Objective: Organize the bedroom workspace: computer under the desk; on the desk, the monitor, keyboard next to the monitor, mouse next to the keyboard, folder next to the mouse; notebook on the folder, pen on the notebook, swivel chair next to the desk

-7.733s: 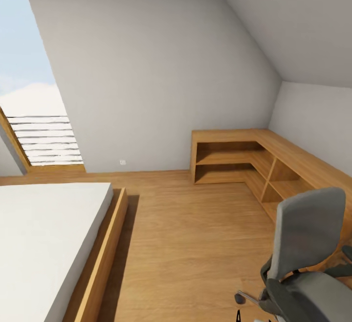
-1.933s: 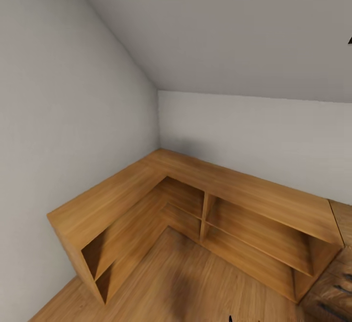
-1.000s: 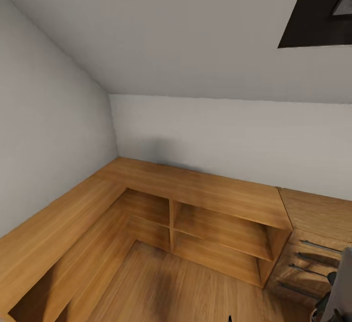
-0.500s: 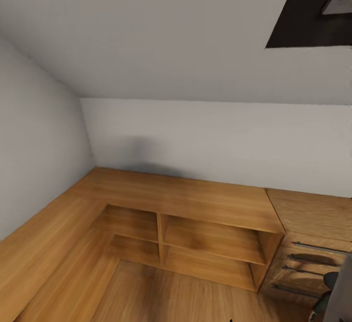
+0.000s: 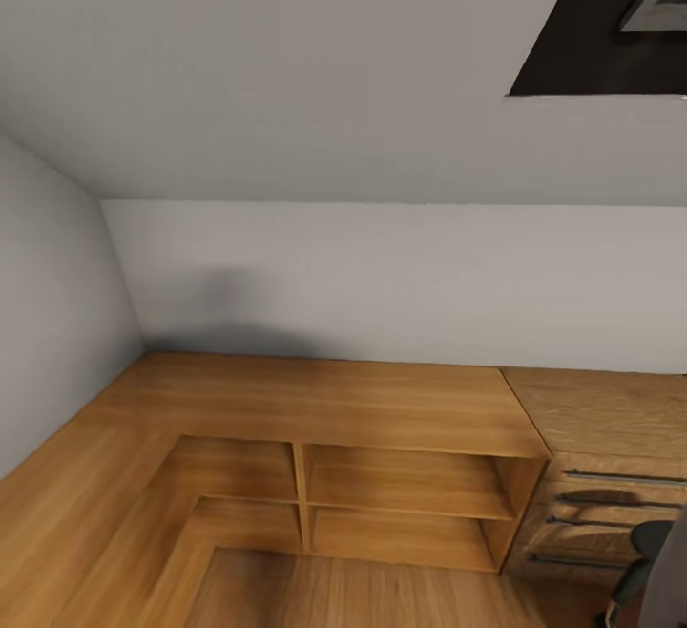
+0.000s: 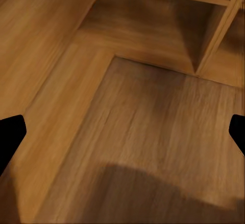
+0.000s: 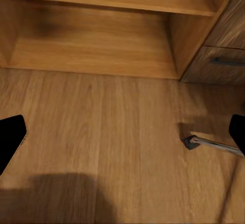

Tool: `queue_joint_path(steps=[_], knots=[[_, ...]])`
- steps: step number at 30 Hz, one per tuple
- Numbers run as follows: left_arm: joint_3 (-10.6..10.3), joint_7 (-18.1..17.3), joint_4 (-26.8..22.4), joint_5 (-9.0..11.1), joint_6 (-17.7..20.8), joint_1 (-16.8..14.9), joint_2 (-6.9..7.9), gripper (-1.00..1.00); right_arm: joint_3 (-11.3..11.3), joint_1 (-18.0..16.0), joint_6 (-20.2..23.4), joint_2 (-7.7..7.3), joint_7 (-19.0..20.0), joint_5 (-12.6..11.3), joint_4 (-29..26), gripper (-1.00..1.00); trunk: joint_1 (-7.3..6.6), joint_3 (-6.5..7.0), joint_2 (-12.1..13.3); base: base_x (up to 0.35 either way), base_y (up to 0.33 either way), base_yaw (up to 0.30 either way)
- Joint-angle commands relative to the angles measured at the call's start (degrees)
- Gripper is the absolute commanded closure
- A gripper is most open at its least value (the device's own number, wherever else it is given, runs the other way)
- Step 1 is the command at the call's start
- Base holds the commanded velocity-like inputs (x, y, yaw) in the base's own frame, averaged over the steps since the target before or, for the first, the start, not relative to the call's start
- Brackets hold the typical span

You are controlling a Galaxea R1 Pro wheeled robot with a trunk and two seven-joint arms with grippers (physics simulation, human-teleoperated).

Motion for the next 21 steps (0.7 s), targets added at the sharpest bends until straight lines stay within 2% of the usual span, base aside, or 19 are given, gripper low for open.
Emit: queue_joint_path(steps=[1, 3, 13, 17, 21], knots=[[-0.5, 0.6, 0.0, -0.1, -0.2, 0.0, -0.06, -1.00, 0.5, 0.1, -0.4, 0.02, 0.0, -0.1, 0.1, -1.00, 0.02, -0.04, -0.1, 0.090, 0.124, -0.252], [-0.5, 0.6, 0.0, -0.1, -0.7, 0.1, -0.26, -1.00, 0.4, 0.5, -1.0, -0.30, 1.1, 0.2, 0.1, -1.00, 0.02, 0.04, -0.1, 0.046, 0.062, -0.251], [-0.5, 0.6, 0.0, -0.1, -0.3, 0.2, -0.48, -1.00, 0.4, 0.6, -0.8, -0.44, 1.4, 0.2, 0.1, -1.00, 0.02, 0.46, -0.1, 0.006, 0.008, -0.250], [-0.5, 0.7, 0.0, -0.1, 2.1, 0.2, -0.49, -1.00, 0.3, 0.6, -0.7, -0.44, 1.4, 0.0, 0.1, -1.00, 0.02, 0.66, -0.1, 0.000, 0.001, -0.245], [-0.5, 0.7, 0.0, -0.1, 2.8, 0.2, -0.44, -1.00, 0.3, 0.6, -0.7, -0.44, 1.4, -0.1, 0.1, -1.00, 0.02, 0.87, -0.1, 0.000, 0.000, -0.239]])
